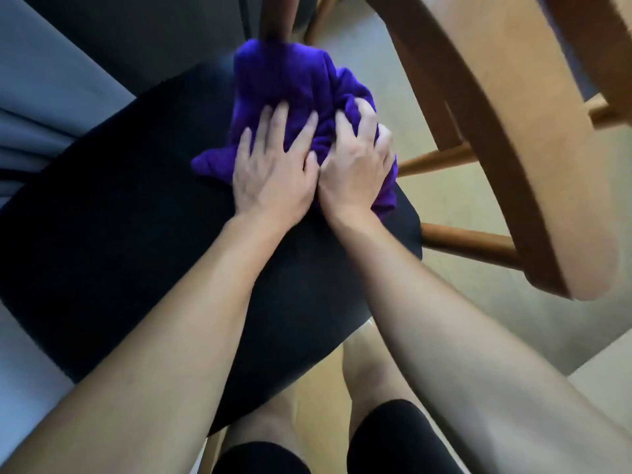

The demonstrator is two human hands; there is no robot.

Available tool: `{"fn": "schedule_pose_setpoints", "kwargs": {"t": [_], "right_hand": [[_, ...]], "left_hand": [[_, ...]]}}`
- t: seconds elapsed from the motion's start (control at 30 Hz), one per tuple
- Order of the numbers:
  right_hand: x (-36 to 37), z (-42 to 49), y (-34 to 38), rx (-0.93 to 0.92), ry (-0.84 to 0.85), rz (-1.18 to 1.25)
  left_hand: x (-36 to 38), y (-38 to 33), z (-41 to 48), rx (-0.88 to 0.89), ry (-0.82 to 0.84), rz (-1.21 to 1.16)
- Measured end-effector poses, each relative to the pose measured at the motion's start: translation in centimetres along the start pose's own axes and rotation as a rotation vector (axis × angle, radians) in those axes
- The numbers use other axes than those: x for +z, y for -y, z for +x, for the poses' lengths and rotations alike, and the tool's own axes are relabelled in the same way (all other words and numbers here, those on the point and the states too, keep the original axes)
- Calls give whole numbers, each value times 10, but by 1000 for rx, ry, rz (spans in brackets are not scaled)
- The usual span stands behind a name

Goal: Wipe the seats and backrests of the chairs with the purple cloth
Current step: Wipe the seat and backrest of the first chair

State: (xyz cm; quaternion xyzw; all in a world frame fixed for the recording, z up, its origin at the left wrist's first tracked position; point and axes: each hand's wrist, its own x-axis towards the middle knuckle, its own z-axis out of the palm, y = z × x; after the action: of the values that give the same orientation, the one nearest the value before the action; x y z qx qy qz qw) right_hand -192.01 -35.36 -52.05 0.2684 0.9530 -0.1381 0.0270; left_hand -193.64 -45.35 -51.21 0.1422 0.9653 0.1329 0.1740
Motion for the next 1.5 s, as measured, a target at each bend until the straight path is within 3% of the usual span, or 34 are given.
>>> {"fn": "schedule_pose_setpoints", "kwargs": {"t": [0.13,0.23,0.37,0.53,0.8,1.0,1.2,1.5], "right_hand": [[6,41,-7,-44,87,79],[3,11,-15,-49,5,67],[-5,-55,-38,35,-100,43],[-19,-124,-72,63,-27,38],[-8,3,-78,140,50,-5],[-19,-61,-86,-4,-93,99],[-23,-139,-89,-7,-56,34],[-6,-53,-86,17,33,-97]], "left_hand": [[6,-16,33,-75,-67,-32],[11,-20,12,-58,-76,-33],[16,-30,-45,30,17,-42],[22,-26,-91,189,148,25],[27,-44,22,166,57,119],[31,-39,-23,198,-54,95],[40,-25,-92,292,-125,196],[32,-33,-9,255,-23,135]]}}
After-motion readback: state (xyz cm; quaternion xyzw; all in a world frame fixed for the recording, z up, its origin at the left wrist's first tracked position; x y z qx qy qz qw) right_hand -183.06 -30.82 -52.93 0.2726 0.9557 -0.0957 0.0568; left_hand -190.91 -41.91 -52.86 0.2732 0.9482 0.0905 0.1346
